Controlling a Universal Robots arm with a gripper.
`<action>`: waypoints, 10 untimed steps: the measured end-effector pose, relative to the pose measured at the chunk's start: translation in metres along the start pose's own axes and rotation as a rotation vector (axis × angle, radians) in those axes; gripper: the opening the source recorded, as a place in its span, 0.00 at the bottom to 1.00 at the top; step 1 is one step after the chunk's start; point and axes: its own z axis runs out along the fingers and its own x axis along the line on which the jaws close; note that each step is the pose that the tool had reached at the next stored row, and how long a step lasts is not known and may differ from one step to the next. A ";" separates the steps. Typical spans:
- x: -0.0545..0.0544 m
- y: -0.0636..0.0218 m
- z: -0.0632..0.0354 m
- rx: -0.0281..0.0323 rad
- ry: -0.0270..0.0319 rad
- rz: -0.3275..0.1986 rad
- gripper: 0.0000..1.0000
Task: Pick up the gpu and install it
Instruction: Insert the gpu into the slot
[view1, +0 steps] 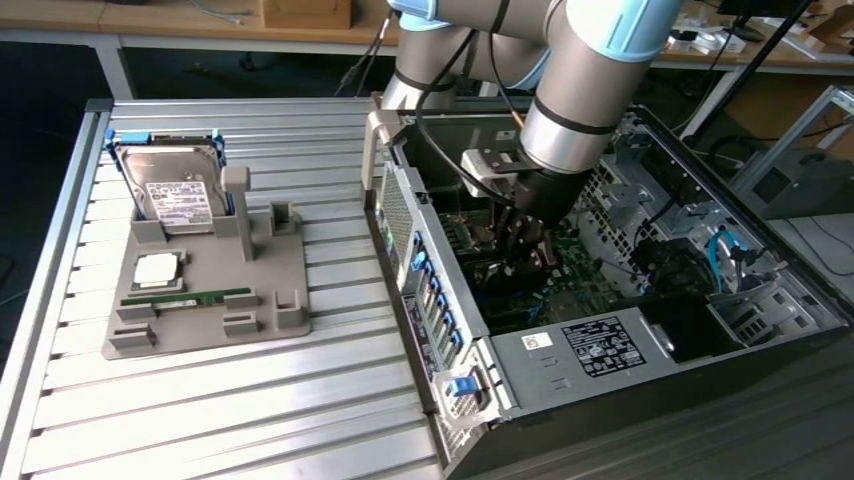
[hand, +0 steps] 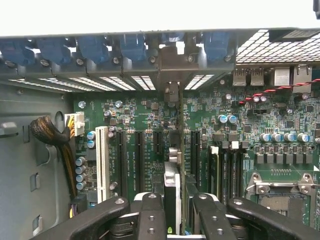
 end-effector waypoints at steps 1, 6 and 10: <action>0.000 0.0001 -0.0011 0.0003 0.0001 0.000 0.27; 0.000 0.0001 -0.0023 0.0004 -0.0044 0.000 0.27; 0.000 0.0001 -0.0021 0.0001 -0.0309 0.000 0.27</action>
